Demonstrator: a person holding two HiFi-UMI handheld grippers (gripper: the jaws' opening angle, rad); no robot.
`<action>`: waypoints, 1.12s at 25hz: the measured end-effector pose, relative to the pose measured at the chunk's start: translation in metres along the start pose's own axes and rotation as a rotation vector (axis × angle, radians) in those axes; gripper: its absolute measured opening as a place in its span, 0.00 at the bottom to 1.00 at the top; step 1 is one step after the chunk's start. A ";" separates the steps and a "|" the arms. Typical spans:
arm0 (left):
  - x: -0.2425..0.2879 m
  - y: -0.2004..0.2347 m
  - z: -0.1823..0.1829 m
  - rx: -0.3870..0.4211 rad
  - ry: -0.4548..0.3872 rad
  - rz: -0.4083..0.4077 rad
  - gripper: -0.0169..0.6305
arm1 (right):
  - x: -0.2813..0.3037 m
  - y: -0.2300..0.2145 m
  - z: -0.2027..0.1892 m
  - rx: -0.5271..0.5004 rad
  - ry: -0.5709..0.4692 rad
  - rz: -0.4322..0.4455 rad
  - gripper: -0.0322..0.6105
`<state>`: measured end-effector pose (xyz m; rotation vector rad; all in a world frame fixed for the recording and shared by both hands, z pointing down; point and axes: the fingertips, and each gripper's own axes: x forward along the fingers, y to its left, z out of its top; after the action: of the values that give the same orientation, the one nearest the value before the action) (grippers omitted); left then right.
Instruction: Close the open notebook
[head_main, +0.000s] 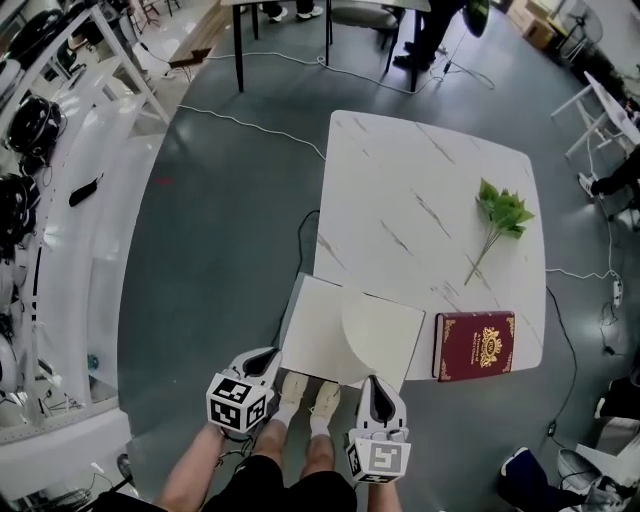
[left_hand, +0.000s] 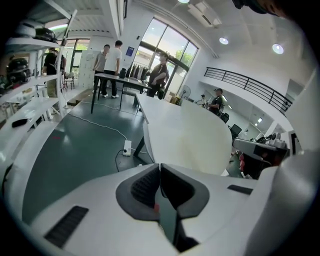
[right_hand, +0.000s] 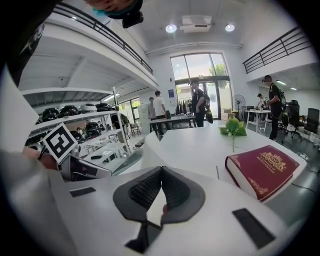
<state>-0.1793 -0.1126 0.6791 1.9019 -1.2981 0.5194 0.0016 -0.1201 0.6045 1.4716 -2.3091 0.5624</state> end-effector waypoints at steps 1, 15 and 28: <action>-0.003 -0.003 0.002 0.009 -0.008 0.004 0.07 | -0.005 -0.002 0.001 -0.001 -0.004 -0.005 0.08; -0.047 -0.082 0.043 0.128 -0.122 -0.062 0.07 | -0.068 -0.029 0.020 -0.010 -0.068 -0.059 0.08; -0.051 -0.161 0.057 0.278 -0.141 -0.174 0.07 | -0.106 -0.060 0.029 0.009 -0.111 -0.137 0.08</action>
<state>-0.0574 -0.0949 0.5505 2.2937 -1.1812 0.5038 0.0966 -0.0755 0.5365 1.6893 -2.2677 0.4649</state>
